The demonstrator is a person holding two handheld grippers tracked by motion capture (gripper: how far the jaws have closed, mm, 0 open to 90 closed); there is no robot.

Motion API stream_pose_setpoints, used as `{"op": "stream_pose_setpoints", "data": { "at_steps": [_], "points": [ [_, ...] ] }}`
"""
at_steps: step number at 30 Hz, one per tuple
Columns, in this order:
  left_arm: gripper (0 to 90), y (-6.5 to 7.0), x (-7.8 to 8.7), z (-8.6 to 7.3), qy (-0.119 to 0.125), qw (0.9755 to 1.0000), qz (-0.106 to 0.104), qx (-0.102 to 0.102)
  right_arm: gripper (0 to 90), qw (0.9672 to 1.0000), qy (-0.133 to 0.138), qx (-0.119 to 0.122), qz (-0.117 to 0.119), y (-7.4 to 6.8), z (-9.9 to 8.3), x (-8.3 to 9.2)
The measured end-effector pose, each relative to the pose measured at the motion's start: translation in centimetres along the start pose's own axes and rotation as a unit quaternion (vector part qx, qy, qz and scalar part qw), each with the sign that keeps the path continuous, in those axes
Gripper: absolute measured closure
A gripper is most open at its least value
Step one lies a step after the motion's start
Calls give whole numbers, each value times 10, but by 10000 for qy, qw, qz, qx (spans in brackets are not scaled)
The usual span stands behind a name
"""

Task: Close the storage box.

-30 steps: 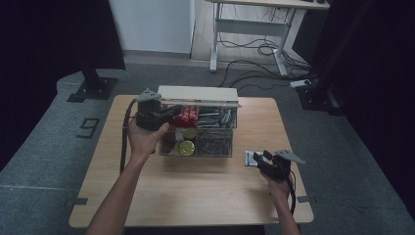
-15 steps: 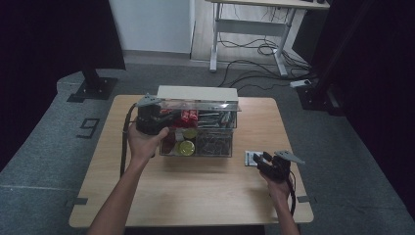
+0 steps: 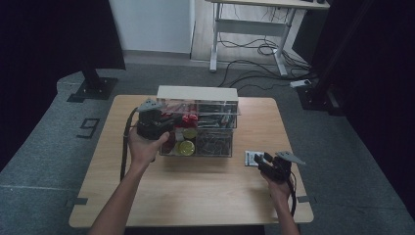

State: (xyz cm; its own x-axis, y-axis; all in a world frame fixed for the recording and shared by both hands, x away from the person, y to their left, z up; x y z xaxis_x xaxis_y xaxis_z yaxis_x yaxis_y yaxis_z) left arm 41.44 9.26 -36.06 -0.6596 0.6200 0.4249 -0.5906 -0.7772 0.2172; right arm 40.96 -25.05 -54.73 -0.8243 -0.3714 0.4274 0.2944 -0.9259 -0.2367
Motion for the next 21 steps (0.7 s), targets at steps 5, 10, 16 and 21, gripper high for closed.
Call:
{"op": "stream_pose_setpoints", "data": {
  "at_steps": [5, 10, 16, 21],
  "points": [
    [899, -1, -2, -7, -62, 10000, -13, 24, 506, 10000, -2, -2, -2, 1, 0, 0],
    [897, -2, -5, -12, -108, 9999, -33, 48, 507, 10000, -20, -6, -10, 1, -1, 0],
    [899, -2, -8, -17, -160, 9998, -44, 66, 506, 10000, -29, 6, -12, 1, -1, 0],
    [900, -2, -10, -20, -185, 9998, -53, 66, 507, 10000, -32, -2, -22, 2, -2, -1]
  ]
}}
Point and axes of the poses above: each handheld gripper's, and its own axes: x roughly backward along the jaws, z roughly out of its top, y roughly to its right, the point moved 7 cm from there along -x, roughly forward along the jaws, and after that the axes turned 1 degree about z, right-handed, at the moved point
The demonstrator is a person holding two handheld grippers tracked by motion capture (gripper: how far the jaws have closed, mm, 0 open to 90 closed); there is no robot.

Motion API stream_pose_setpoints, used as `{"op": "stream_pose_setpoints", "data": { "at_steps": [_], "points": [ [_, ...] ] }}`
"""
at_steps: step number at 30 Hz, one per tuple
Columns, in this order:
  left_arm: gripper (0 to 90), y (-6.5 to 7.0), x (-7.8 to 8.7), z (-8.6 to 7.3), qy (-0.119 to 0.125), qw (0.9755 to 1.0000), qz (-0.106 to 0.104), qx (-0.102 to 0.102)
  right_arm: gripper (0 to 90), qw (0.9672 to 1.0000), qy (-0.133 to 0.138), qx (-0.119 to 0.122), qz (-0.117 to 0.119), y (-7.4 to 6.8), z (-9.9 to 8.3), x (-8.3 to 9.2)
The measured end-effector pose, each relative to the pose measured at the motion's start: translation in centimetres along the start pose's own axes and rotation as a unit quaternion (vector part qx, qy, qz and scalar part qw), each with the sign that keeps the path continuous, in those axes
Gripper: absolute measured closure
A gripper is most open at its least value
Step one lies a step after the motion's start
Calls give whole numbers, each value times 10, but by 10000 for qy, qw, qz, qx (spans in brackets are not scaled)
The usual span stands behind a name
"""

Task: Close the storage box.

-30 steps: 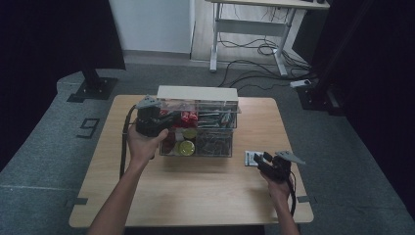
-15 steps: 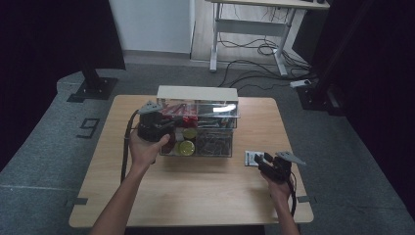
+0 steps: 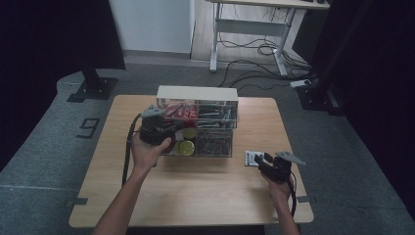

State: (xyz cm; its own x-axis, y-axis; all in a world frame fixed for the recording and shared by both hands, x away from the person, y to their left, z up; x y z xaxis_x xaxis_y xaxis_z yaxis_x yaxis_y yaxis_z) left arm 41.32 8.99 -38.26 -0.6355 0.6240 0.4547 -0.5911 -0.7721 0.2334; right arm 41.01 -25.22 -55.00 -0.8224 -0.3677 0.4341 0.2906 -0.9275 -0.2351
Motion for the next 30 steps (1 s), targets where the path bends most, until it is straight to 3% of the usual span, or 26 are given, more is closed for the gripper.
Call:
{"op": "stream_pose_setpoints", "data": {
  "at_steps": [12, 19, 24, 30],
  "points": [
    [897, 1, 2, -2, 55, 10000, -6, -2, 506, 10000, -14, -9, 5, 0, -1, 0],
    [899, 3, 10, -10, 125, 9998, 72, -122, 505, 10000, -3, 45, 64, -2, 0, 0],
    [897, 1, 17, -22, 128, 9996, 135, -196, 500, 9998, 10, 112, 157, -6, 0, 1],
    [894, -10, 27, -44, 196, 9997, 118, -80, 496, 9994, -12, 215, 265, -9, -2, 2]
  ]
}}
Point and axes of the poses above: each handheld gripper's, and its own axes: x roughly backward along the jaws, z roughly out of its top, y roughly to its right, the point moved 7 cm from there along -x, roughly forward along the jaws, and after that the axes turned 1 degree about z, right-handed, at the moved point
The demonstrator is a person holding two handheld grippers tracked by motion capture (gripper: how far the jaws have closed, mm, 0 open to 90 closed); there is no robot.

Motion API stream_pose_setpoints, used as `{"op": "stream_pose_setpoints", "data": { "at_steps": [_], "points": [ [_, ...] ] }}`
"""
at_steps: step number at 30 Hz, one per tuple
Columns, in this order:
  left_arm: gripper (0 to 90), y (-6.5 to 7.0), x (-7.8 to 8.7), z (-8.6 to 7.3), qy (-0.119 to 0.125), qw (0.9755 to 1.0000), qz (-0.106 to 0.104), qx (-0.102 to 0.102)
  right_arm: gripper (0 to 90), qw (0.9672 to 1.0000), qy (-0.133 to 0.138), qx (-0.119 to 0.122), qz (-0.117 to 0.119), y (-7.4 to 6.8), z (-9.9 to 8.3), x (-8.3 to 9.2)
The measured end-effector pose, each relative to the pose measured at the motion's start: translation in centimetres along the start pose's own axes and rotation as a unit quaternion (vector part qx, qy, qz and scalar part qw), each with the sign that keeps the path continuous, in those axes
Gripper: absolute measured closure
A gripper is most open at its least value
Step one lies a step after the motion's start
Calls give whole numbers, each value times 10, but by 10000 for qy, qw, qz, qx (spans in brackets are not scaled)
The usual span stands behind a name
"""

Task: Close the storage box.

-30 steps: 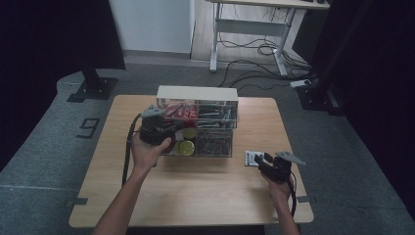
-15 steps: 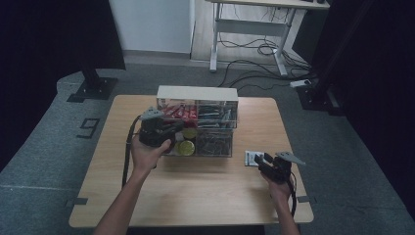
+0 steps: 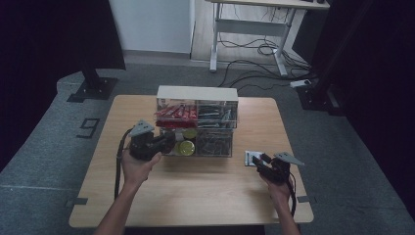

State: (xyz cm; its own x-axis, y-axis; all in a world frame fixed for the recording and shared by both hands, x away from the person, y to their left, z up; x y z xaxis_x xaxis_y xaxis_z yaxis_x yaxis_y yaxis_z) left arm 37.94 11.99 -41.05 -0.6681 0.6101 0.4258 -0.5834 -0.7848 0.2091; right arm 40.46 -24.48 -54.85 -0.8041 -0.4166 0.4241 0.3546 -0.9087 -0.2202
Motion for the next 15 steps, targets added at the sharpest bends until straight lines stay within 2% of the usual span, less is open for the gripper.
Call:
{"op": "stream_pose_setpoints", "data": {
  "at_steps": [7, 11, 12, 13, 15],
  "points": [
    [890, -15, 8, -36, -43, 9998, 123, 116, 491, 9997, -69, 179, 135, -6, -5, 1],
    [887, -24, 7, -59, -192, 9994, 247, 156, 489, 9994, -85, 288, 196, -9, -7, 1],
    [884, -29, 6, -69, -272, 9991, 288, 173, 487, 9991, -89, 353, 228, -10, -8, 1],
    [881, -29, 6, -69, -272, 9991, 288, 173, 487, 9991, -89, 353, 228, -10, -8, 1],
    [878, -35, 4, -82, -363, 9985, 349, 219, 485, 9988, -111, 407, 260, -11, -10, 1]
  ]
}}
Point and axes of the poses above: each handheld gripper's, and its own axes: x roughly backward along the jaws, z roughly out of its top, y roughly to its right, the point moved 7 cm from there along -x, roughly forward along the jaws, and after that the axes turned 1 degree about z, right-handed, at the moved point
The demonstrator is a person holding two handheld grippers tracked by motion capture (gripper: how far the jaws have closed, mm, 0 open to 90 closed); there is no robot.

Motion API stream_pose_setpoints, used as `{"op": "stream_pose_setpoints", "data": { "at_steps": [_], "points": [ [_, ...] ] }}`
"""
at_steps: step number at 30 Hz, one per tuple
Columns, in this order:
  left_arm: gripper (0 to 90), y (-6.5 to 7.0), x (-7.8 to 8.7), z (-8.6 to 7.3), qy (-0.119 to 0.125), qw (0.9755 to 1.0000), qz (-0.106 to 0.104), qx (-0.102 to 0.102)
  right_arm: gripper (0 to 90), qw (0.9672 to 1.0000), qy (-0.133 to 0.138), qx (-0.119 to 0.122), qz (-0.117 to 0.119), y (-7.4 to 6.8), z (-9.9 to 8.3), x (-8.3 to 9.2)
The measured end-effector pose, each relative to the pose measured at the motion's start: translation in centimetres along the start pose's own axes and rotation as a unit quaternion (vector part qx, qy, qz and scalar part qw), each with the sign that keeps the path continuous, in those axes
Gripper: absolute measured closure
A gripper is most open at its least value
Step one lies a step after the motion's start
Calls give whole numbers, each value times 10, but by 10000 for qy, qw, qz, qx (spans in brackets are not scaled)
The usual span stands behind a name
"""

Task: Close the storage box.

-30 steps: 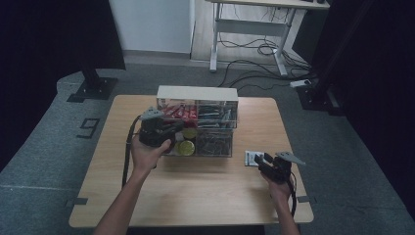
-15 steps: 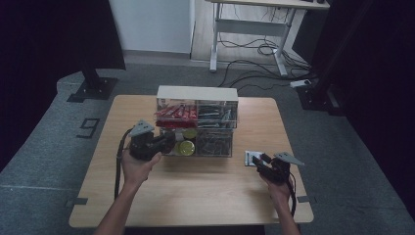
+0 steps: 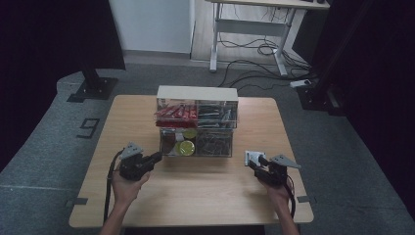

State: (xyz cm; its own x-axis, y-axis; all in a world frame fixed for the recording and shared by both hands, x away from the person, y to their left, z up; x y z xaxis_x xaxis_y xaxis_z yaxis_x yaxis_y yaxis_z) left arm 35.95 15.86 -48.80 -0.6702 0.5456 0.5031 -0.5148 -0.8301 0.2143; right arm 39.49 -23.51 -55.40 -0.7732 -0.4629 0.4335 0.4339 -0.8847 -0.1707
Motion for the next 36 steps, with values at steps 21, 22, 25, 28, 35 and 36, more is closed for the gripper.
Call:
{"op": "stream_pose_setpoints", "data": {
  "at_steps": [21, 22, 25, 28, 35, 36],
  "points": [
    [638, -39, -28, -76, -921, 9950, 342, 171, 471, 9990, -322, 242, 172, -6, -30, 5],
    [619, -40, -27, -77, -930, 9949, 349, 168, 471, 9991, -321, 230, 173, -5, -30, 5],
    [598, -43, -25, -79, -917, 9947, 433, 151, 470, 9990, -318, 241, 187, -5, -30, 4],
    [563, -46, -23, -81, -934, 9943, 496, 127, 466, 9989, -347, 268, 191, -6, -31, 4],
    [518, -47, -21, -80, -850, 9946, 589, 45, 462, 9989, -341, 270, 194, -6, -31, 4],
    [510, -47, -22, -80, -860, 9945, 596, 42, 459, 9989, -345, 270, 188, -6, -31, 4]
  ]
}}
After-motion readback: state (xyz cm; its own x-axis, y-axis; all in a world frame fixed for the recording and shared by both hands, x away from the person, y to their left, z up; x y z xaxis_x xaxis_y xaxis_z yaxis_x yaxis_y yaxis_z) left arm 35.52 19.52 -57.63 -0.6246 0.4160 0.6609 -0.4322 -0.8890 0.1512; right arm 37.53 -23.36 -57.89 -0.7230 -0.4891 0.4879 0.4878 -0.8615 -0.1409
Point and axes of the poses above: each handheld gripper's, and its own axes: x roughly backward along the jaws, z roughly out of its top, y roughly to its right, the point moved 7 cm from there along -x, roughly forward along the jaws, and after that the axes turned 1 degree about z, right-handed, at the moved point
